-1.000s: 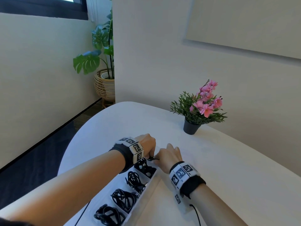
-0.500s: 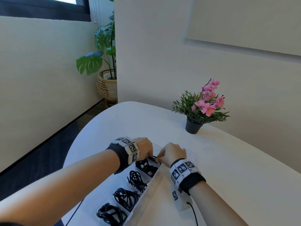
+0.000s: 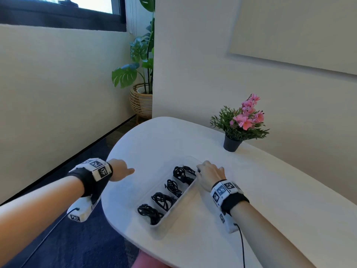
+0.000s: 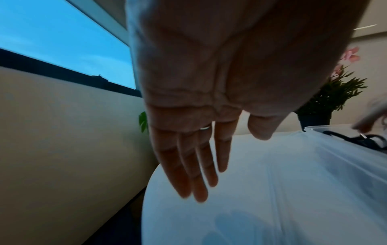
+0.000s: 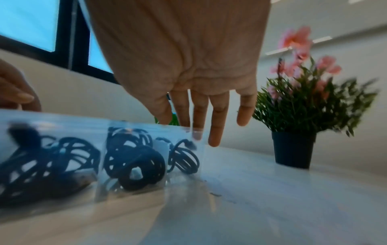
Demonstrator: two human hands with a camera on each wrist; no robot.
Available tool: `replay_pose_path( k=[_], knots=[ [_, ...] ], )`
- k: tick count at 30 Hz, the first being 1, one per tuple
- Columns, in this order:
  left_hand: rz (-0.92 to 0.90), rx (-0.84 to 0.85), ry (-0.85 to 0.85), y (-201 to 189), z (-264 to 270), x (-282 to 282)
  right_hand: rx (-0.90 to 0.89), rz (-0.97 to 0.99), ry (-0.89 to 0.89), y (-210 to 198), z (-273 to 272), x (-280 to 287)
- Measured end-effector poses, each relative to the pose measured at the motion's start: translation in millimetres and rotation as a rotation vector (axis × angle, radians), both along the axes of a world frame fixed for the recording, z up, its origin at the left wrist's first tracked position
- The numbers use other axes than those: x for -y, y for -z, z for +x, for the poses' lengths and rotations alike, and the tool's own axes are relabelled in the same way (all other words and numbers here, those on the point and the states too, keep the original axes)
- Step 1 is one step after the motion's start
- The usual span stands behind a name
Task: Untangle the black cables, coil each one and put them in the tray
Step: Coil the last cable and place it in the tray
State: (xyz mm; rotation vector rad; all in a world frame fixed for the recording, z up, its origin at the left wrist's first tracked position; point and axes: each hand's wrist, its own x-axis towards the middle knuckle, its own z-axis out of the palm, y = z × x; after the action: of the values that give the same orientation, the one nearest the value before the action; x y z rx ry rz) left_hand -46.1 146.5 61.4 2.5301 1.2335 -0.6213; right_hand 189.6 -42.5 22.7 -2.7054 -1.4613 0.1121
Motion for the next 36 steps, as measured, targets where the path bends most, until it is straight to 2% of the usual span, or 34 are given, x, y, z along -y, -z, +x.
replay_pose_path(
  k=[2,5,8,14,20,25,27,28,32,34,36],
  knots=[
    [-0.076,0.018,-0.156,6,-15,12,0.058,0.003,0.013,0,-10,5],
    [-0.24,0.166,-0.367,13,-30,32,-0.039,0.016,0.036,-1,-23,11],
    [-0.356,0.236,-0.435,13,-34,49,-0.131,-0.036,0.041,1,-27,18],
    [-0.532,0.485,-0.594,20,-35,62,-0.141,-0.028,0.044,-2,-26,31],
    [-0.516,0.563,-0.628,30,-41,64,-0.2,0.008,0.002,-2,-23,35],
    [-0.367,0.629,-0.662,31,-39,64,-0.03,-0.124,0.003,-4,-24,23],
    [-0.291,0.63,-0.625,29,-40,64,0.032,-0.193,0.01,-2,-23,17],
    [-0.22,0.626,-0.547,31,-39,63,0.05,-0.226,0.014,0,-22,14],
    [-0.164,0.96,-0.343,29,-39,75,0.035,-0.28,0.025,6,-17,10],
    [-0.126,1.017,-0.212,27,-40,82,-0.035,-0.229,0.02,7,-14,11],
    [-0.083,1.016,-0.093,20,-43,91,-0.153,-0.082,0.029,10,-10,17]
  ],
)
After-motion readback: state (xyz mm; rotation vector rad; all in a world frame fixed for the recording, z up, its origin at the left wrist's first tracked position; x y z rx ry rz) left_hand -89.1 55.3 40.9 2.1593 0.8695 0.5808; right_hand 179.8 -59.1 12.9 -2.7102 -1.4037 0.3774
